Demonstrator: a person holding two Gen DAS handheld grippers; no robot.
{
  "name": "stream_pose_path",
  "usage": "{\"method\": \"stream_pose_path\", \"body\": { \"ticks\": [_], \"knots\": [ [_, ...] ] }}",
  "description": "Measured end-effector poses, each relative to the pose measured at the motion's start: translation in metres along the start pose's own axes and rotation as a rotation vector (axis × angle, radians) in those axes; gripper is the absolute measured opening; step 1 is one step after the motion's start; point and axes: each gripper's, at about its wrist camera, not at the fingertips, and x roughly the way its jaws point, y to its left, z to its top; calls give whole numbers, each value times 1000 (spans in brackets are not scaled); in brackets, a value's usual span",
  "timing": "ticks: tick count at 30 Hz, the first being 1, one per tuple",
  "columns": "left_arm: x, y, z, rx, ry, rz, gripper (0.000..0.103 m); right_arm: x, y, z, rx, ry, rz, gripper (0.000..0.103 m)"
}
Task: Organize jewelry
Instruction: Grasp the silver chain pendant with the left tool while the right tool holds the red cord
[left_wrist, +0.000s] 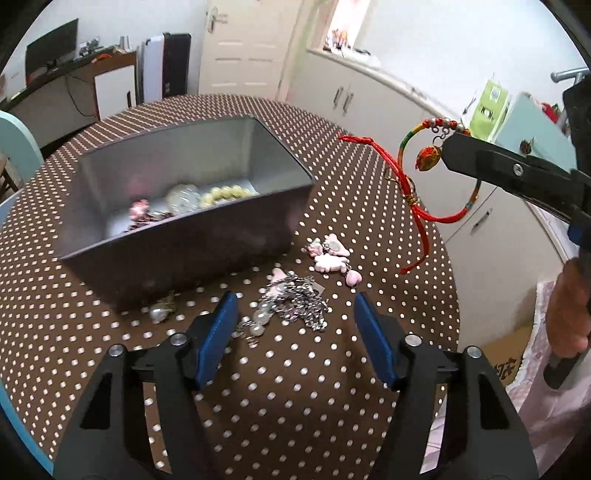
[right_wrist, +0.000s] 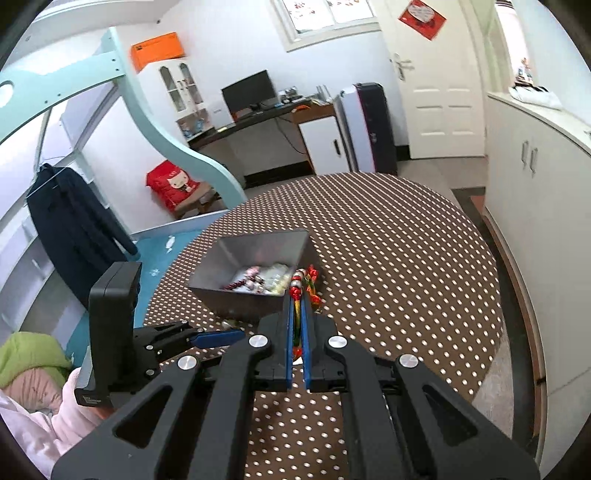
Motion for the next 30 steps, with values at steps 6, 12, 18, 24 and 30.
{"method": "stream_pose_path", "body": {
  "ticks": [6, 12, 18, 24, 30],
  "knots": [
    [28, -8, 11, 30, 28, 46, 44, 1, -6, -7, 16, 15, 3, 3],
    [25, -13, 14, 68, 14, 65, 15, 4, -13, -9, 32, 24, 12, 3],
    [19, -10, 8, 43, 16, 68, 14, 2, -18, -10, 38, 23, 22, 3],
    [4, -4, 1, 35, 7, 70, 16, 2, -19, -11, 44, 26, 16, 3],
    [3, -16, -13, 81, 41, 52, 20, 6, -17, -12, 42, 39, 24, 3]
  ]
}}
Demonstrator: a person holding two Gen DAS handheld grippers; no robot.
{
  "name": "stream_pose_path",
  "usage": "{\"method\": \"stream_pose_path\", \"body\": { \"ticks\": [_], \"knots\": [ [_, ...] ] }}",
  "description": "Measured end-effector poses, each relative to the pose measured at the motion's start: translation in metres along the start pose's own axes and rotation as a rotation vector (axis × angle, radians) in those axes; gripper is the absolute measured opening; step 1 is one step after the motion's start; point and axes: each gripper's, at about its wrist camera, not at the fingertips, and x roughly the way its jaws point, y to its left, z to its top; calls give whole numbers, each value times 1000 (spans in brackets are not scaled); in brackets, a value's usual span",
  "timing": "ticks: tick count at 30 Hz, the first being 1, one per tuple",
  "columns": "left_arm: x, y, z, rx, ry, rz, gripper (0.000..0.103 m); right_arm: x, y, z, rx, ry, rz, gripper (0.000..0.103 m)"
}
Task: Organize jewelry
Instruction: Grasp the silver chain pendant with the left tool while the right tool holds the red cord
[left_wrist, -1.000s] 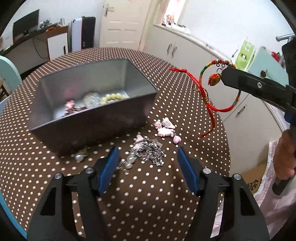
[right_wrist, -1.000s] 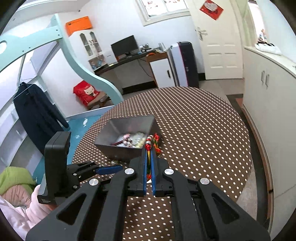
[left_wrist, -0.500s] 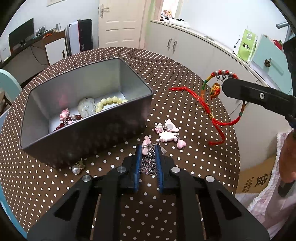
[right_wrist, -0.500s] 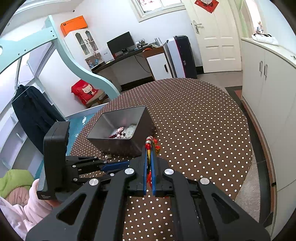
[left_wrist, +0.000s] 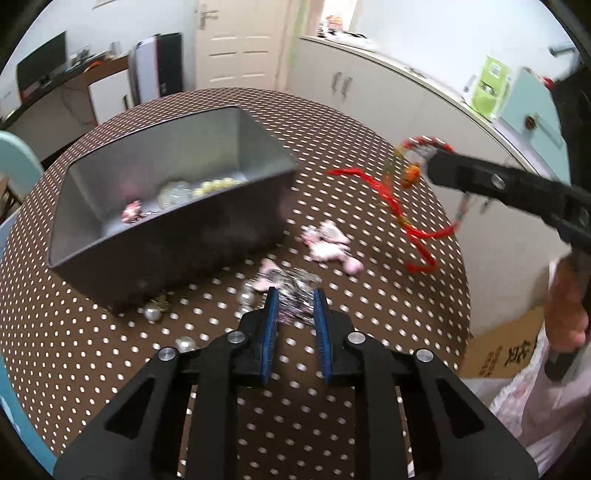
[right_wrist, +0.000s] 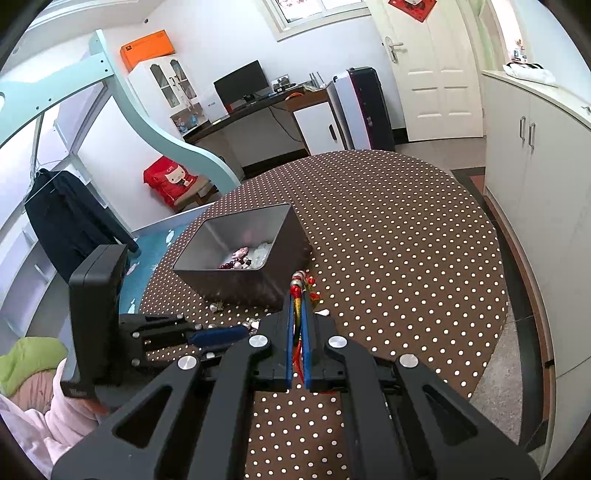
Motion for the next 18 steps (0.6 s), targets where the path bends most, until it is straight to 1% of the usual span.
{"method": "stream_pose_path", "body": {
  "ticks": [4, 6, 8, 9, 11, 12, 13, 18],
  "knots": [
    [5, -10, -5, 26, 26, -5, 20, 1, 2, 1, -2, 5, 1, 3],
    [10, -13, -7, 37, 34, 31, 20, 2, 2, 2, -4, 7, 0, 3],
    [10, -16, -9, 64, 33, 49, 15, 2, 2, 1, -5, 8, 0, 3],
    [11, -18, -10, 73, 32, 53, 7, 1, 3, 0, -6, 7, 2, 3],
    [10, -16, -10, 50, 28, 42, 6, 2, 3, -1, -4, 8, 2, 3],
    [10, -14, -11, 38, 24, 35, 3, 2, 3, -2, -4, 8, 2, 3],
    [7, -13, -11, 33, 16, 29, 4, 2, 3, -2, -3, 8, 3, 3],
    [-7, -13, -9, 37, -17, 15, 4, 3, 0, 1, 2, 7, 6, 3]
  ]
}}
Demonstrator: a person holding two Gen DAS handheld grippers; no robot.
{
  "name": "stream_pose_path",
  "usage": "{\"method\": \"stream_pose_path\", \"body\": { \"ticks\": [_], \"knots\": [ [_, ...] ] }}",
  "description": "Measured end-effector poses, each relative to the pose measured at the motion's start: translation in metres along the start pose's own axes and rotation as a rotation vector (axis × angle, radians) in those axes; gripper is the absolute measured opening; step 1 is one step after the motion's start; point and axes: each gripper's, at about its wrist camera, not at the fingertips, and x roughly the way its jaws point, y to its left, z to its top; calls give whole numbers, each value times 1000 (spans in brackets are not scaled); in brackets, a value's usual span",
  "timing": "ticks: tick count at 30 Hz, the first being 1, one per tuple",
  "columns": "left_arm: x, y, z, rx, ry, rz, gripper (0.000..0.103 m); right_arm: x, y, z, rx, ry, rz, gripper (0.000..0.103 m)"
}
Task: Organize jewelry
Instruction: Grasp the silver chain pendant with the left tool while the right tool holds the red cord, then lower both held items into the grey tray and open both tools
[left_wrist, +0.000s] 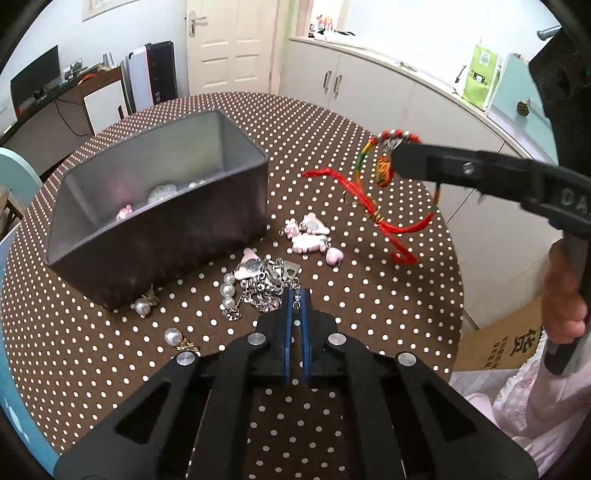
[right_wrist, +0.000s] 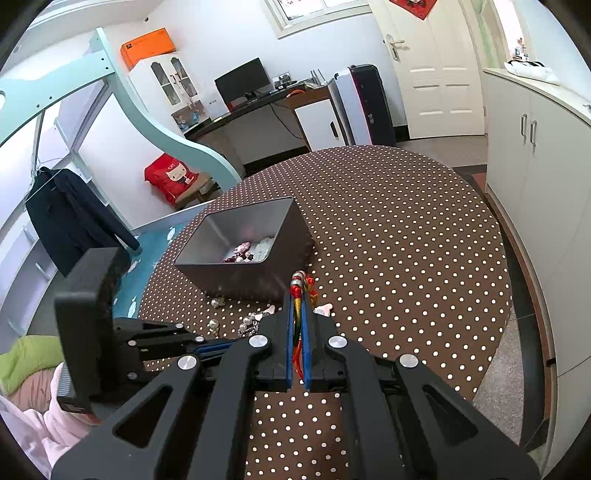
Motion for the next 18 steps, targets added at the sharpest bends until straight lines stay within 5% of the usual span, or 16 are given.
{"method": "stream_pose_path", "body": {
  "ticks": [18],
  "knots": [
    [-92, 21, 40, -3, -244, 65, 2, -11, 26, 37, -92, -76, 8, 3]
  ]
}}
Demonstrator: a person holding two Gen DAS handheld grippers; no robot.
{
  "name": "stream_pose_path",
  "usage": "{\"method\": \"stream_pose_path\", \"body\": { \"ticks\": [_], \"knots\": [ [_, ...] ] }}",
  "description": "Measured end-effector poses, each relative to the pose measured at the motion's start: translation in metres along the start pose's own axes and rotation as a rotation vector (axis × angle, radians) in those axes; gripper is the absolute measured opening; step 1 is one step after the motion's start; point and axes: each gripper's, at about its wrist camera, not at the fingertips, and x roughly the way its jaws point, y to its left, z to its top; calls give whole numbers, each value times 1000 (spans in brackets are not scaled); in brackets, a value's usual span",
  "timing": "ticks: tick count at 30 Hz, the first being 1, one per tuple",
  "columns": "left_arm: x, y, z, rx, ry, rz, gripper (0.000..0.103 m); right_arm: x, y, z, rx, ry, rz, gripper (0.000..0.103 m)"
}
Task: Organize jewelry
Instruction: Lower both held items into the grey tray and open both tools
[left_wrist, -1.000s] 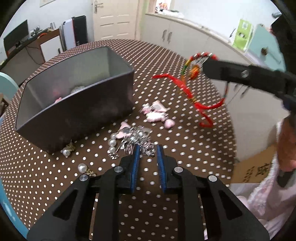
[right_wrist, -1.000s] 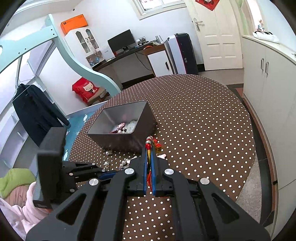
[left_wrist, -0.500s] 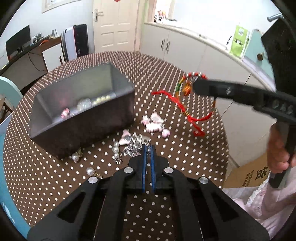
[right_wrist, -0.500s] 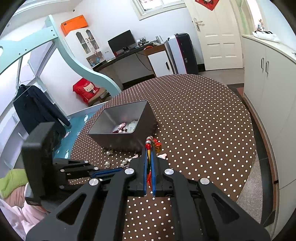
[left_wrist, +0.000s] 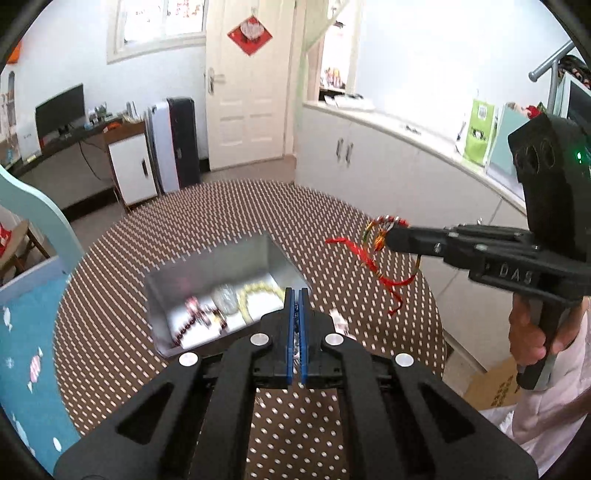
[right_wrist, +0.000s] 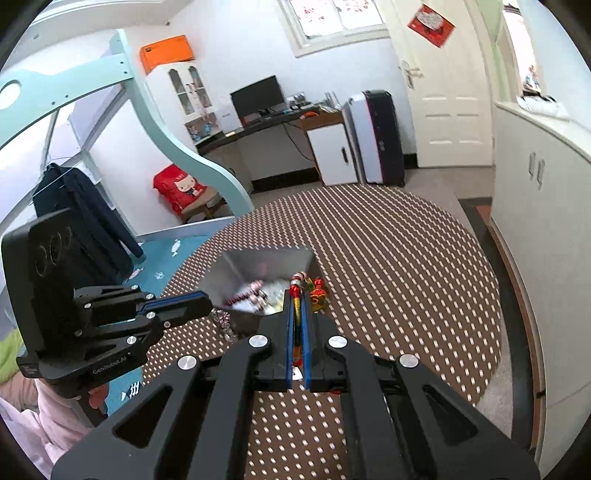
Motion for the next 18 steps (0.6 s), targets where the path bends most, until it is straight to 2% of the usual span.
{"method": "stream_pose_path", "body": {
  "ticks": [11, 18],
  "knots": [
    [-41, 24, 39, -53, -155, 39, 2, 19, 36, 36, -111, -25, 41, 3],
    [-44, 47, 54, -99, -186, 37, 2, 47, 48, 42, -135, 17, 65, 3]
  ]
}}
